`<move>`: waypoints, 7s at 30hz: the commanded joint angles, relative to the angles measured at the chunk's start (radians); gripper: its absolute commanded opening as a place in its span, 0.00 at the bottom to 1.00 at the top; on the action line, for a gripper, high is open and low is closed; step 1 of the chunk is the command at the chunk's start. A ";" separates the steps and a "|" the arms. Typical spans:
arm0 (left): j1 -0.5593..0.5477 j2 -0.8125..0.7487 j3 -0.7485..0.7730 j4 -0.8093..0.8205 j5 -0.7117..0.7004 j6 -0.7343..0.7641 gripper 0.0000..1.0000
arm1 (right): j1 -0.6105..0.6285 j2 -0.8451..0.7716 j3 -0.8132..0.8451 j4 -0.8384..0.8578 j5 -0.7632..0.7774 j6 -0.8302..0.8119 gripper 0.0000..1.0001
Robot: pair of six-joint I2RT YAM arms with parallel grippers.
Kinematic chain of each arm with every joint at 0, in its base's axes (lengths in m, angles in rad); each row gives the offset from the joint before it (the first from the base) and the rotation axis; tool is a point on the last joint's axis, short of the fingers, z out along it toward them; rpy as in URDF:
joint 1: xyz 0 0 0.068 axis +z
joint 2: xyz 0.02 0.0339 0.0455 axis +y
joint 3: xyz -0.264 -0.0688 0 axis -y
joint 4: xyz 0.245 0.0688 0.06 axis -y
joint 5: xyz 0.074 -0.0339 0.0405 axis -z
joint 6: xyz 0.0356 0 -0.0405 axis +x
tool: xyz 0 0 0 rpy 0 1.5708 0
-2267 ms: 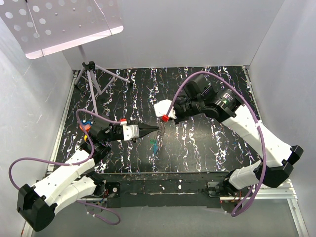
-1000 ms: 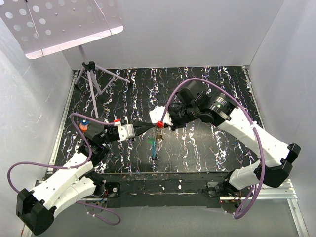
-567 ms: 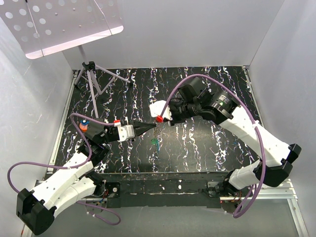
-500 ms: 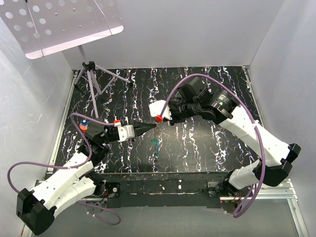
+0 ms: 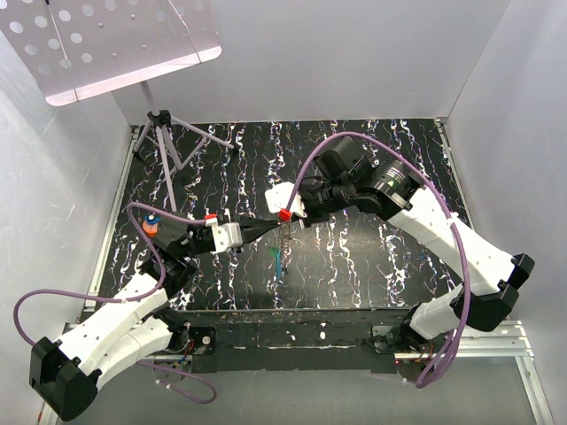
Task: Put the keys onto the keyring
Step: Insert the key onto the keyring.
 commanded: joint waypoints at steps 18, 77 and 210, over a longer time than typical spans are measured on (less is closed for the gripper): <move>0.005 -0.014 0.006 0.023 -0.091 0.011 0.00 | 0.011 -0.025 0.025 -0.032 -0.046 -0.020 0.01; 0.005 -0.011 -0.008 0.067 -0.042 -0.022 0.00 | 0.014 -0.002 0.037 0.044 -0.004 0.089 0.01; 0.038 0.039 0.034 0.067 -0.114 -0.152 0.00 | 0.090 0.041 0.056 -0.028 0.056 0.020 0.01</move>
